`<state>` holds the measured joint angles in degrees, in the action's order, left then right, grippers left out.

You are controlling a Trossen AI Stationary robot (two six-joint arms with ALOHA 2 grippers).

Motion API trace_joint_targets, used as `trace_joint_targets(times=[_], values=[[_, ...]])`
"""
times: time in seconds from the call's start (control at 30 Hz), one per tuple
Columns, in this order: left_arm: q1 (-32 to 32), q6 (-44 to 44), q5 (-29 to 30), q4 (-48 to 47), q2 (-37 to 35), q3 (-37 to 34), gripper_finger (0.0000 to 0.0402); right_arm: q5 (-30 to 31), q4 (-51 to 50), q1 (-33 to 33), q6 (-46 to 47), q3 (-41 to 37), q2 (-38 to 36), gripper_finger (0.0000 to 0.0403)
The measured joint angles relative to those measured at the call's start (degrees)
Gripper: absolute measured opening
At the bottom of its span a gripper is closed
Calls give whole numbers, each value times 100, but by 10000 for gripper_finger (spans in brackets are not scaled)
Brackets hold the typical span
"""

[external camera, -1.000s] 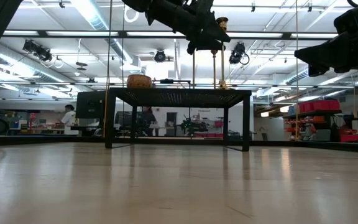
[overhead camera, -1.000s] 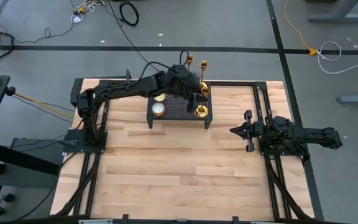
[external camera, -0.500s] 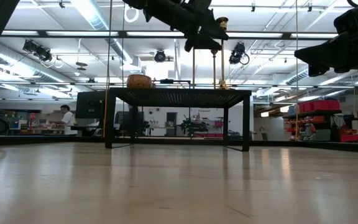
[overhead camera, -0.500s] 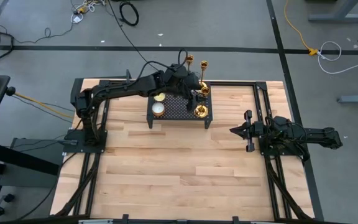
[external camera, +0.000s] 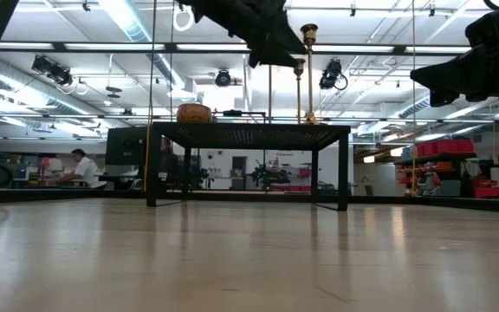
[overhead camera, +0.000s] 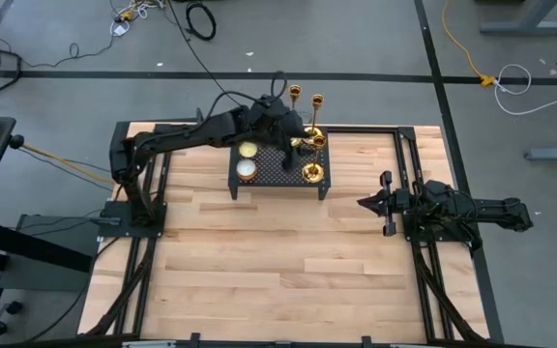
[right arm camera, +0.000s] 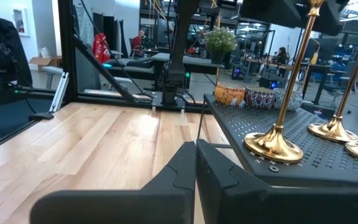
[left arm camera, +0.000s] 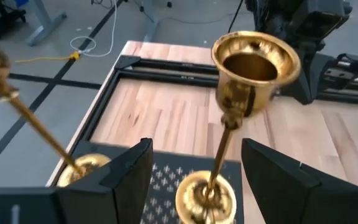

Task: Pick & Place candle stick holders
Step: Adjust the candle holders on the shelf

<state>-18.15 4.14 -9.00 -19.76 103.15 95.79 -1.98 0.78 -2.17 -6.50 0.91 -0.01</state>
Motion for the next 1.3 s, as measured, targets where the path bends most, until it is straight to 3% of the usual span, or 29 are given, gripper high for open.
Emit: trace_joint_targets(times=[0.17,0.47,0.67,0.87,1.07,1.3], values=[[-38,22,93,-67,-107,44,248,3,2,1,-1,1,0,13],[-239,493,734,-1170,-105,822,248,0,0,0,0,1,0,13],[-354,515,827,-1584,-103,1054,248,0,0,1,0,1,0,13],[-448,410,1408,-2099,-96,1058,248,1,0,0,0,2,0,13],[-615,193,2064,-1939,-39,1055,248,0,0,2,0,0,0,13],[-771,-89,1565,-1536,97,1051,248,0,0,2,-2,2,0,13]])
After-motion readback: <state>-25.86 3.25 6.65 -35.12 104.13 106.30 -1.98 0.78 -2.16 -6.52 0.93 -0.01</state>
